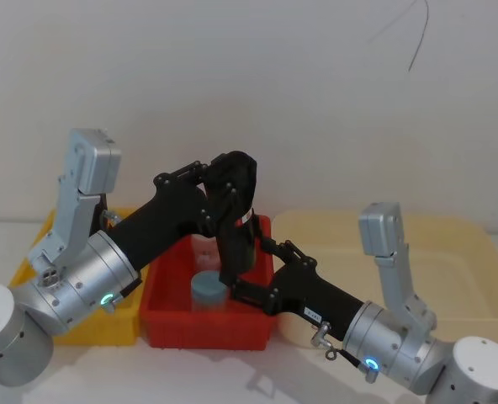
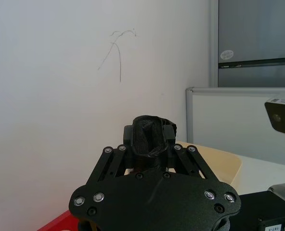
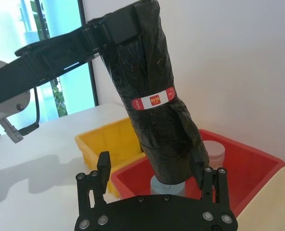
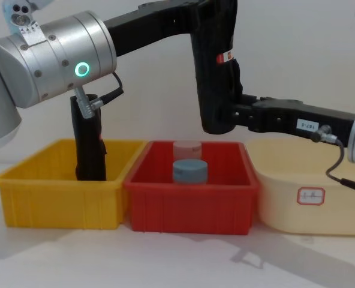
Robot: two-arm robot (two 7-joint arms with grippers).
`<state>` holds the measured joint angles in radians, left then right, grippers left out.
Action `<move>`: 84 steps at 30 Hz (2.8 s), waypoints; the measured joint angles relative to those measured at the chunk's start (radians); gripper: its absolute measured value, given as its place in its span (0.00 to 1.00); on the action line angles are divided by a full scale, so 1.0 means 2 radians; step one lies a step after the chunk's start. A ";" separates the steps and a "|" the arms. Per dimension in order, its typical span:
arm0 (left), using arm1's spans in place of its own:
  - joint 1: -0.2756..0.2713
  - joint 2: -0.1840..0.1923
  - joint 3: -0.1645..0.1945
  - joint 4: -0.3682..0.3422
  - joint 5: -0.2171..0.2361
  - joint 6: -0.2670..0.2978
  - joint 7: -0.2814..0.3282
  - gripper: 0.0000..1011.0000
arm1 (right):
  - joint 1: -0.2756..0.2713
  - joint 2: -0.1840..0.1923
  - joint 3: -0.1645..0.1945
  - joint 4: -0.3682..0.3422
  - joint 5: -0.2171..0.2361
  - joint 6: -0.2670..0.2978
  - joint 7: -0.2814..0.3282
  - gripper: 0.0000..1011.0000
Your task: Pick up the garbage bag with the one hand and transfer it to the other hand.
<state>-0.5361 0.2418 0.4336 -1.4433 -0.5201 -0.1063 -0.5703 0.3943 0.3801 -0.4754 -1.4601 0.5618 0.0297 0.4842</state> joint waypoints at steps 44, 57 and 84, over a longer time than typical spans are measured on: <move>0.000 0.000 0.000 0.000 0.000 0.000 0.000 0.34 | 0.032 -0.087 0.015 0.088 -0.015 -0.064 -0.028 0.99; 0.000 0.000 0.000 0.000 0.000 0.000 0.000 0.34 | 0.067 -0.101 0.005 0.108 -0.030 -0.021 -0.034 0.99; 0.000 0.000 0.000 0.000 0.000 0.000 0.000 0.34 | 0.069 -0.105 0.007 0.108 -0.043 0.004 -0.036 0.61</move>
<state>-0.5361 0.2418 0.4337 -1.4432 -0.5202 -0.1062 -0.5704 0.5326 0.1704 -0.4611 -1.2438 0.4756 0.0372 0.4131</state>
